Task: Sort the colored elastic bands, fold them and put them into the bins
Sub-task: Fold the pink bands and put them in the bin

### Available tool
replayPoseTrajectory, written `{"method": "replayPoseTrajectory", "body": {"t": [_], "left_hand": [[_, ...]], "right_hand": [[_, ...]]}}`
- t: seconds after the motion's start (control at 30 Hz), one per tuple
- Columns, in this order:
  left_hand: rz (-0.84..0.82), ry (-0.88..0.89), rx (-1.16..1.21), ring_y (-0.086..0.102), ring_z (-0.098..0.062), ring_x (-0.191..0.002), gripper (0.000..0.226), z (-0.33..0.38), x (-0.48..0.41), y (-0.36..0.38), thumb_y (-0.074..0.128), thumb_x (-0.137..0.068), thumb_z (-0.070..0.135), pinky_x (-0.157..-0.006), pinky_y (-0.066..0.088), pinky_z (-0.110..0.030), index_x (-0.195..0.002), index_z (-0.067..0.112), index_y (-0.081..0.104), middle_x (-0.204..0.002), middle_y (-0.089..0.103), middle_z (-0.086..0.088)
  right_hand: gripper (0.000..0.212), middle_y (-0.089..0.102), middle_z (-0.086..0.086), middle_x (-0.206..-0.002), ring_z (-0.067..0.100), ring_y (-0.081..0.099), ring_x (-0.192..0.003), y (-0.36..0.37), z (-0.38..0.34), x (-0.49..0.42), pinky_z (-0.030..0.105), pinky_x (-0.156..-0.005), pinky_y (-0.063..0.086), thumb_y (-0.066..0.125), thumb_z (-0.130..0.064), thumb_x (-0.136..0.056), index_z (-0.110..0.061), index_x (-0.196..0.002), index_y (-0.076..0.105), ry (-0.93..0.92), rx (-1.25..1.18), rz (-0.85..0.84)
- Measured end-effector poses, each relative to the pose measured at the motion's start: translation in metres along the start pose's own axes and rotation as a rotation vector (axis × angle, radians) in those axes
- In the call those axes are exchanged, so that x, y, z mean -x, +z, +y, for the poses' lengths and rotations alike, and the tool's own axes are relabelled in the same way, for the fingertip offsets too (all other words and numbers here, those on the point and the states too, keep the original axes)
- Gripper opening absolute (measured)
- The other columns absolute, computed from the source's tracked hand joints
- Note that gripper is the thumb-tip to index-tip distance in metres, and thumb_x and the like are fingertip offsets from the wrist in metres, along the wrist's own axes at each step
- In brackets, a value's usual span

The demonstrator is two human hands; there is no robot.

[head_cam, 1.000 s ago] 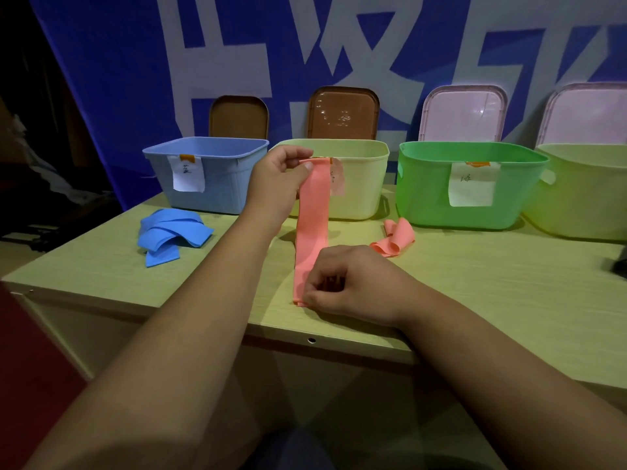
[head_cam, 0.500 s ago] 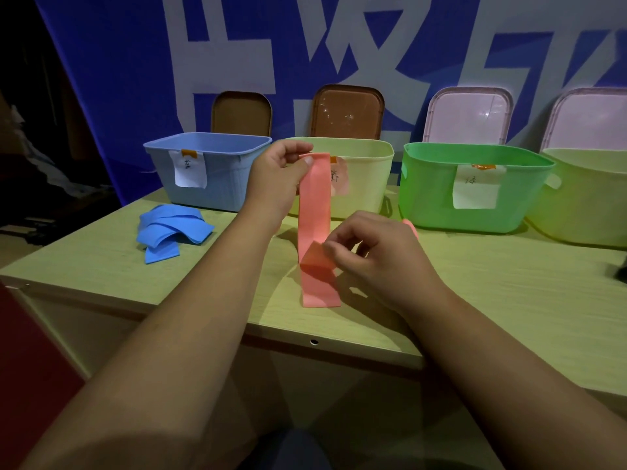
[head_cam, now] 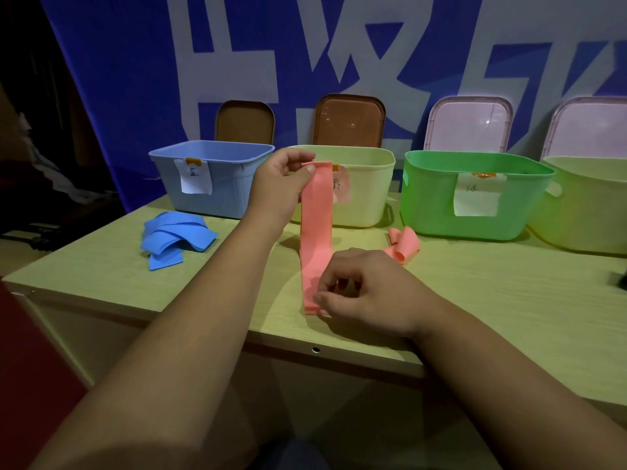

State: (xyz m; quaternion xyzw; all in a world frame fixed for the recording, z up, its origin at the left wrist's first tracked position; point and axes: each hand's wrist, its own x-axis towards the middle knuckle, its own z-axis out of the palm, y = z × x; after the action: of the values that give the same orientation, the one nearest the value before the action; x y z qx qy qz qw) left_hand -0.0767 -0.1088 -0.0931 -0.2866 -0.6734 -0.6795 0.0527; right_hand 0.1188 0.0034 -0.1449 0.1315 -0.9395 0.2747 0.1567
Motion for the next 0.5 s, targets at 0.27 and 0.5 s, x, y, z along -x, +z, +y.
{"method": "replayPoseTrajectory", "body": {"t": [0.27, 0.5], "left_hand": [[-0.011, -0.005, 0.031, 0.071, -0.011, -0.109, 0.021, -0.01, 0.008, 0.0, 0.071, -0.102, 0.017, -0.082, 0.066, -0.028, -0.122, 0.025, 0.072, -0.116, 0.074, 0.006], [-0.095, -0.027, -0.039, 0.069, -0.014, -0.113, 0.019, -0.016, 0.019, 0.001, 0.072, -0.101, 0.018, -0.088, 0.066, -0.034, -0.114, 0.032, 0.074, -0.12, 0.074, 0.009]], "right_hand": [[0.019, 0.068, -0.014, -0.089, 0.006, 0.063, -0.092, 0.004, 0.004, -0.003, 0.03, -0.083, 0.051, 0.07, -0.03, -0.102, -0.023, -0.09, 0.083, 0.05, 0.007, 0.028], [0.028, 0.069, -0.012, -0.089, 0.003, 0.062, -0.086, -0.001, 0.012, -0.007, 0.002, -0.085, 0.033, 0.065, -0.034, -0.105, -0.024, -0.084, 0.08, 0.282, 0.046, 0.233]]}}
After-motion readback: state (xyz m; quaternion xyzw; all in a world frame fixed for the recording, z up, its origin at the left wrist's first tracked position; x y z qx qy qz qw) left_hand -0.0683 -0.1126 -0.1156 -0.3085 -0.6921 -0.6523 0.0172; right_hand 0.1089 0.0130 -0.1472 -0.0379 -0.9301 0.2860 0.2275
